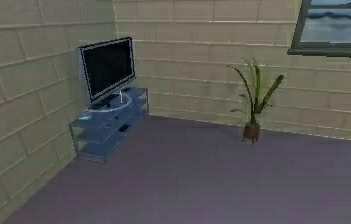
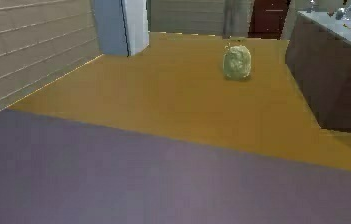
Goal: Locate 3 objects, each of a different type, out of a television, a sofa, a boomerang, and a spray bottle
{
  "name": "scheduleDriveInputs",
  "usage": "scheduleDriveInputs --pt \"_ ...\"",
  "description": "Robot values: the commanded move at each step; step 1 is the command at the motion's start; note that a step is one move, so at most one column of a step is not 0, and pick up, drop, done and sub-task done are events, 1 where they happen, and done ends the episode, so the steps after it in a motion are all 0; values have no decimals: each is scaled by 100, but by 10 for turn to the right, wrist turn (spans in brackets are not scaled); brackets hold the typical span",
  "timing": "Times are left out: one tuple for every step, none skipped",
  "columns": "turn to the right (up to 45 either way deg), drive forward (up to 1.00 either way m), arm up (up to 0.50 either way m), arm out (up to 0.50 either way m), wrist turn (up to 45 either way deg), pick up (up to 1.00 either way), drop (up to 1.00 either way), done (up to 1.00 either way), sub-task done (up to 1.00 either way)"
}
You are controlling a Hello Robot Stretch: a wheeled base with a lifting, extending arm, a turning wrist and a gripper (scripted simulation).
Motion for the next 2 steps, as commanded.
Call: scheduleDriveInputs --pt "-450 0 0 0 0 0 0 0 0" --pt "-450 0 0 0 0 0 0 0 0"
